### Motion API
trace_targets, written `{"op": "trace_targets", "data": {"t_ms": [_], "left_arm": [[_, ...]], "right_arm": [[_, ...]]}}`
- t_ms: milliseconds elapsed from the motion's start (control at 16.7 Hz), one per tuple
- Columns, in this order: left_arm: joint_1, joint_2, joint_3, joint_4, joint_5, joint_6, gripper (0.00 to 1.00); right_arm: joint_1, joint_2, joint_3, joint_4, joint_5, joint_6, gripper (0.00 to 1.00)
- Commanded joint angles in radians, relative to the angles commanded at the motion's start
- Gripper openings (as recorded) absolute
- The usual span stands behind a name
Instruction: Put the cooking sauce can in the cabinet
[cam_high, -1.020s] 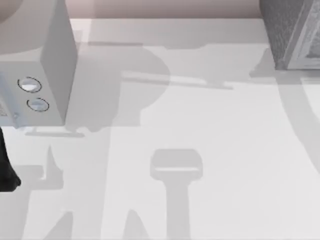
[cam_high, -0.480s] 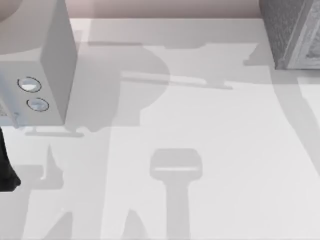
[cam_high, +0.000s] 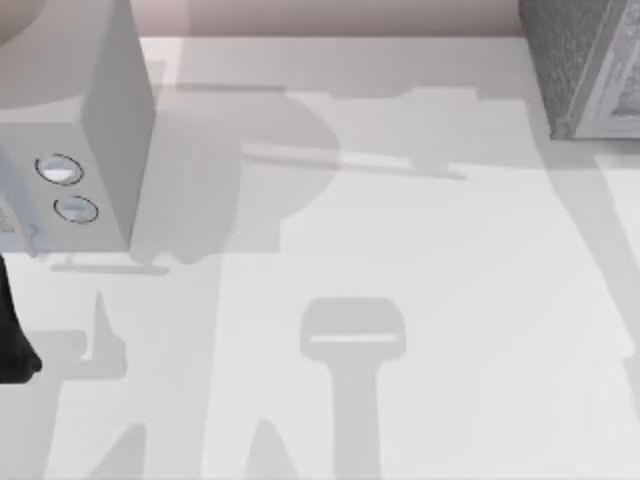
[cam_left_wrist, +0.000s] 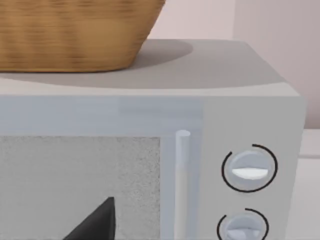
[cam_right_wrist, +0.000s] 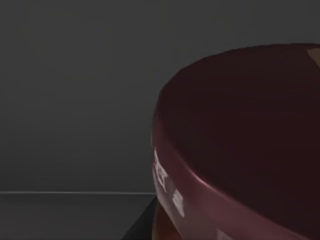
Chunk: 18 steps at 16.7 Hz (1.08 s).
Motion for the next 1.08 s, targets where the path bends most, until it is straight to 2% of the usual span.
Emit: {"op": "trace_targets", "data": {"t_ms": [360,720,1080], "left_arm": [[0.000,0.000,0.000,0.000,0.000,0.000,1.00],[0.000,0.000,0.000,0.000,0.000,0.000,1.00],[0.000,0.000,0.000,0.000,0.000,0.000,1.00]], "right_arm": [[-0.043,0.272,0.221,0.041,-0.032,-0.007,0.00],[-0.055,0.307,0.258,0.055,-0.042,-0.003,0.00],[-0.055,0.307,0.258,0.055,-0.042,-0.003,0.45]]}}
